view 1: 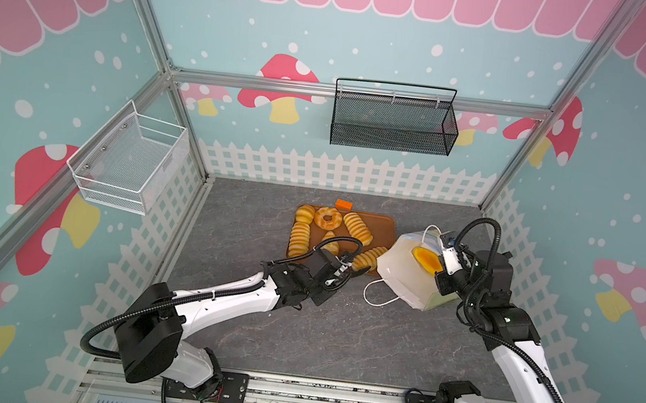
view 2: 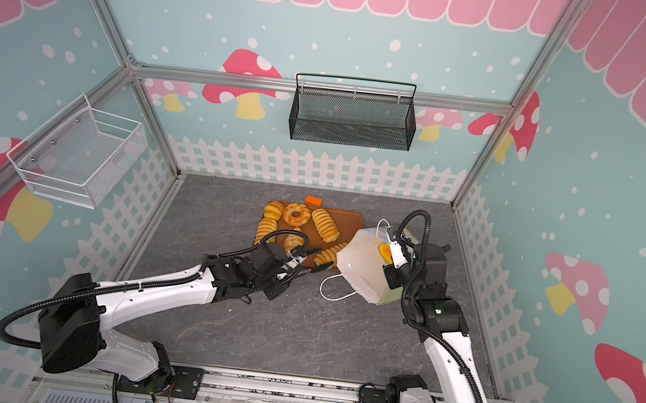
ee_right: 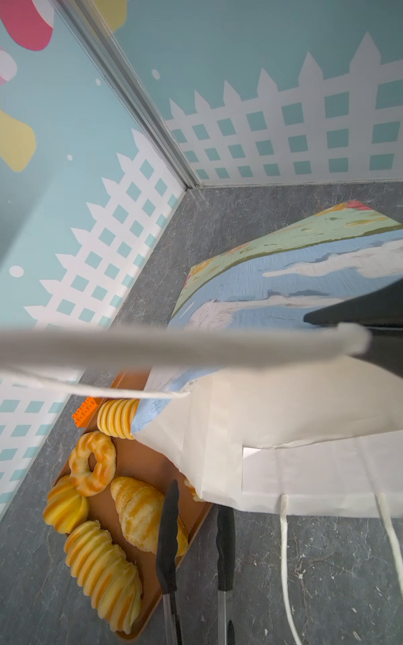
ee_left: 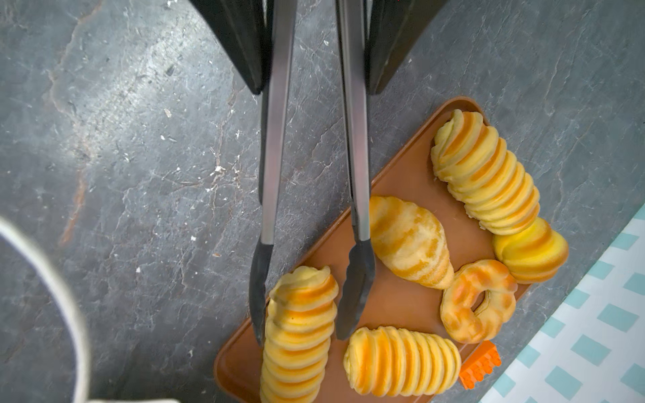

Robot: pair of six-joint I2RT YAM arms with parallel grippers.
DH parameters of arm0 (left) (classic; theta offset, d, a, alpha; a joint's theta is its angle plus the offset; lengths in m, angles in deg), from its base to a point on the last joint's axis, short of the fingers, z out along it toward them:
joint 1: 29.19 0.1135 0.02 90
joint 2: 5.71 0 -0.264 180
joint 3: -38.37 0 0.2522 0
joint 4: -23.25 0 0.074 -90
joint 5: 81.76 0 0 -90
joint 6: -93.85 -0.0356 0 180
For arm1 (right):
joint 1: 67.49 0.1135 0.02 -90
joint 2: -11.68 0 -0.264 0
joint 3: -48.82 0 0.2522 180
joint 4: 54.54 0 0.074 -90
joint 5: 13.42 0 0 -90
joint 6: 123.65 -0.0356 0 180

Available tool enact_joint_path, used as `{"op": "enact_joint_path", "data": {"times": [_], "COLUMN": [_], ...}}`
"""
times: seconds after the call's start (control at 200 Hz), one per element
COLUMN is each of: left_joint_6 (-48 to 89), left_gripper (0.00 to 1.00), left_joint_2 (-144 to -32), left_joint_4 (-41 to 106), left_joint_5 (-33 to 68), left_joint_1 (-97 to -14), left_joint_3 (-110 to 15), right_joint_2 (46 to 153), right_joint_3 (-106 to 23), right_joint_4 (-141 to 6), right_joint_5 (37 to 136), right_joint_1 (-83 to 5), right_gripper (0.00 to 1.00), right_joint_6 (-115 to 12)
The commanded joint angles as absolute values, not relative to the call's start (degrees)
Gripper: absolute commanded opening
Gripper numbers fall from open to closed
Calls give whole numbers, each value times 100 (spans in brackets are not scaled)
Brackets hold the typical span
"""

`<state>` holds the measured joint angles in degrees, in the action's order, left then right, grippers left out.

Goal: Take the fake bread out of the paper bag
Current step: 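Lift the open left tongs off the tray and carry them toward the bag, then push the left tongs into the bag opening toward the flat yellow pastry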

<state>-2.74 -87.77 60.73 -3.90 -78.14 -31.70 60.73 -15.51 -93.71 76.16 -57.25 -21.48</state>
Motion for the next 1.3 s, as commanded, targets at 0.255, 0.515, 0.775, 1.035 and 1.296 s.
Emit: {"op": "enact_joint_path", "data": {"times": [0.255, 0.515, 0.775, 1.035, 1.296], "left_joint_6": [-58, -1071, -2570, -2556, -1645], "left_gripper": [45, 43, 38, 38, 36], "left_joint_2": [-7478, -7002, -7591, -8728, -10094], "left_joint_4": [6105, 5955, 5787, 6125, 5985], "left_joint_5": [-150, -966, -2094, -1848, -1361], "left_joint_1": [-7604, -8572, -9928, -10052, -10208], "left_joint_3": [-3198, -3355, -3701, -4325, -5225], "right_joint_2": [5738, 5282, 5247, 4833, 4752], "right_joint_3": [-1530, -1055, -944, -685, -627], "right_joint_4": [-9467, -9164, -9103, -8764, -8566], "right_joint_5": [7939, 8255, 8144, 8134, 8490], "right_joint_1": [-5701, -5703, -5701, -5699, -5701], "right_gripper": [0, 0, 0, 0, 0], "right_joint_6": [-1432, -904, -990, -881, -730]}}
